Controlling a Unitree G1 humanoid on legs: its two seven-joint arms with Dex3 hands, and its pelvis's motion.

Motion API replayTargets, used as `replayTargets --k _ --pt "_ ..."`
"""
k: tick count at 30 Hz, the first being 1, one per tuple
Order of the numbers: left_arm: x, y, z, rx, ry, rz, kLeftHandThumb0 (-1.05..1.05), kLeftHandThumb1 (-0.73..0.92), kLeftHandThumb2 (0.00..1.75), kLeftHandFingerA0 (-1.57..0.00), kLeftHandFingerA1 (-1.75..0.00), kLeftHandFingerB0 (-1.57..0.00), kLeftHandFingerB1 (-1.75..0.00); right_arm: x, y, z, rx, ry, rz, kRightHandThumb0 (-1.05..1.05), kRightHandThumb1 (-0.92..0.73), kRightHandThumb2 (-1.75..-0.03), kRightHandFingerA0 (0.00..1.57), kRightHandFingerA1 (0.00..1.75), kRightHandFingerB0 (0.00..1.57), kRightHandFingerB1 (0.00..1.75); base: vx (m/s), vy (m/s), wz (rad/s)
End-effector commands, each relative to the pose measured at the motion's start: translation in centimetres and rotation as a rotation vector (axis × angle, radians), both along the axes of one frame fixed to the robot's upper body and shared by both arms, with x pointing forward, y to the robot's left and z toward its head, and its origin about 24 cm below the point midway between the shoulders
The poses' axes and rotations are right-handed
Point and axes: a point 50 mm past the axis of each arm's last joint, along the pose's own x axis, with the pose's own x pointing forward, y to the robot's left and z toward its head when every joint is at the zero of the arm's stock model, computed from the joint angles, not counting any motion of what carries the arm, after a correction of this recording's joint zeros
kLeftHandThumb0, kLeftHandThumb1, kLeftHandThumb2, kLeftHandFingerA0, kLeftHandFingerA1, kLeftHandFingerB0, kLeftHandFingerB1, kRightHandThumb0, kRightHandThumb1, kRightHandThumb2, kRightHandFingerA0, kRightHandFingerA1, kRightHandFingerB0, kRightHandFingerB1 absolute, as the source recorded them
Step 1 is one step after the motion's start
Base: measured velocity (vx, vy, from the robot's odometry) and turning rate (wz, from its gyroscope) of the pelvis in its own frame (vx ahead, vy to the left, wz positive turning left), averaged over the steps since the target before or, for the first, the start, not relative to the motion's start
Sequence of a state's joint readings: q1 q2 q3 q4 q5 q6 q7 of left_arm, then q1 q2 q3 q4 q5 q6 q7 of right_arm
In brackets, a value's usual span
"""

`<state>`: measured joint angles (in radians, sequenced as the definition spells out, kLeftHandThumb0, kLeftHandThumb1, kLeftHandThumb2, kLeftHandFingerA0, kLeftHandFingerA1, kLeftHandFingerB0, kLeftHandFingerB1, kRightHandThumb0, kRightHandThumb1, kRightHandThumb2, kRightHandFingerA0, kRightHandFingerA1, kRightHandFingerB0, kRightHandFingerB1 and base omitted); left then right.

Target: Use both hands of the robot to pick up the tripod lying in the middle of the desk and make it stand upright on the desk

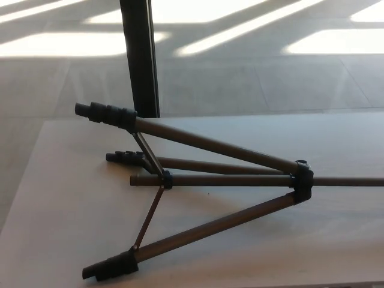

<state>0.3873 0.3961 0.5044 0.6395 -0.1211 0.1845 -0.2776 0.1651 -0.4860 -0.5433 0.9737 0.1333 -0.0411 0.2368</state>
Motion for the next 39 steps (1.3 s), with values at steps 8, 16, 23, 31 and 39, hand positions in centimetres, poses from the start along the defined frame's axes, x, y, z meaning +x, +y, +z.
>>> replayTargets --k 8,16,23,31,39 --pt "4.3 1.4 2.7 -0.061 -0.317 0.193 -0.62 0.62 0.59 -0.56 -0.58 -0.48 -0.46 2.8 -2.1 6.1 0.063 -0.590 -0.106 -0.55 -0.69 -0.62 0.32 0.55 0.13 0.32 0.00 0.000 0.00" --pt "11.0 0.2 8.7 -0.065 -0.741 0.107 -0.62 0.63 0.59 -0.53 -0.55 -0.50 -0.46 6.5 -0.9 13.7 -0.022 -0.846 -0.001 -0.62 -0.56 -0.88 0.31 0.56 0.21 0.44 0.00 0.000 0.00" --pt "18.3 -3.1 20.5 0.041 -1.112 -0.295 -0.64 0.64 0.59 -0.46 -0.53 -0.45 -0.45 9.9 5.0 20.4 -0.112 -1.041 0.297 -0.63 -0.73 -0.62 0.51 0.48 0.42 0.37 0.00 0.000 0.00" --pt "21.3 -8.6 29.5 0.199 -1.212 -0.745 -0.65 0.70 0.59 -0.41 -0.63 -0.35 -0.50 13.0 12.3 21.9 -0.066 -1.064 0.694 -0.62 -0.72 -0.62 0.48 0.58 0.33 0.41 0.00 0.000 0.00" --pt "23.8 -13.0 33.8 0.225 -1.235 -0.988 -0.62 0.67 0.59 -0.47 -0.66 -0.39 -0.49 14.6 18.7 19.3 0.109 -0.916 0.884 -0.72 -0.68 -0.61 0.55 0.48 0.42 0.36 0.00 0.000 0.00"
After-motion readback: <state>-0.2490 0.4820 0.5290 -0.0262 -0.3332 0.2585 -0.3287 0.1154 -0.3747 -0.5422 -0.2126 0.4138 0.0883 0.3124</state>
